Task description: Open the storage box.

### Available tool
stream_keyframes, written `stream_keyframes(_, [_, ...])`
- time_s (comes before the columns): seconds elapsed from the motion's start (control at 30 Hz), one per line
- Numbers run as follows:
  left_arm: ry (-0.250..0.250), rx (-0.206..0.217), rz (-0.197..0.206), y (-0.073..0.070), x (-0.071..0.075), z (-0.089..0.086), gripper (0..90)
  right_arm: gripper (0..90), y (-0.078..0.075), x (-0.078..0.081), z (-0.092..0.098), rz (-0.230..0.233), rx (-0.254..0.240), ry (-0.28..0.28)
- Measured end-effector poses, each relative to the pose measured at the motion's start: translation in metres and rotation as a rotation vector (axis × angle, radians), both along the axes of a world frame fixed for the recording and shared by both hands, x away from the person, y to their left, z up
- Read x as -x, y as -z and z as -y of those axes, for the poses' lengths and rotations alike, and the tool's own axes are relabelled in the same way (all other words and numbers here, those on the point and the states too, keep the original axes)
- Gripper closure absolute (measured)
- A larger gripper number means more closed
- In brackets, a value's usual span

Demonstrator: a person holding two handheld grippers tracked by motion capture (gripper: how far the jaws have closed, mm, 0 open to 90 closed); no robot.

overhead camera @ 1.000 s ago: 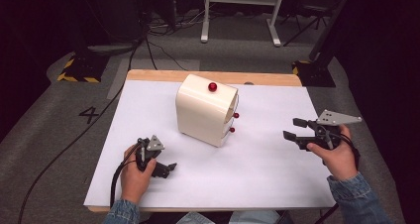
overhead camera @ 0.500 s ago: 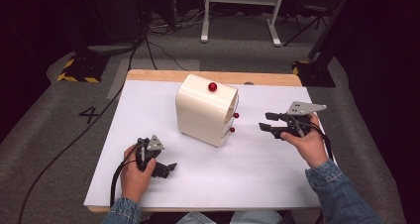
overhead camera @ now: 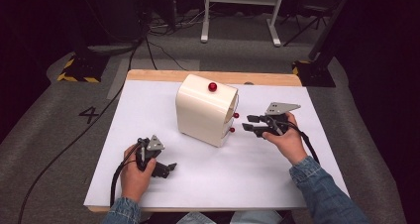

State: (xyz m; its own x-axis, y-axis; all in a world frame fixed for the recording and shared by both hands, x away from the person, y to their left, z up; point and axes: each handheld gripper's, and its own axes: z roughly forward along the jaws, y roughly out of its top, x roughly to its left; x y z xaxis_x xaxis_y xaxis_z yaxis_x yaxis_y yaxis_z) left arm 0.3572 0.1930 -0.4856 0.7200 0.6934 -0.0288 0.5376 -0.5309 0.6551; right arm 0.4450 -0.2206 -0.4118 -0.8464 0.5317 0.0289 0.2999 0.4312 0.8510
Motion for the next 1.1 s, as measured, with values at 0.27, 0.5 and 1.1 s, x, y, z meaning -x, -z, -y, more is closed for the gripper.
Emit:
stream_keyframes(0.27, [0.000,0.000,-0.001,0.000,0.000,0.000,0.0,63.1,0.020,-0.003,-0.016,-0.032,0.011,-0.050])
stream_keyframes(0.5, [0.000,0.001,-0.002,0.000,0.000,0.000,0.0,68.0,0.035,-0.005,-0.028,-0.059,0.036,-0.077])
stream_keyframes(1.1, [-0.002,0.003,-0.002,0.000,0.000,0.000,0.0,73.9,0.040,-0.007,-0.026,-0.059,0.019,-0.085])
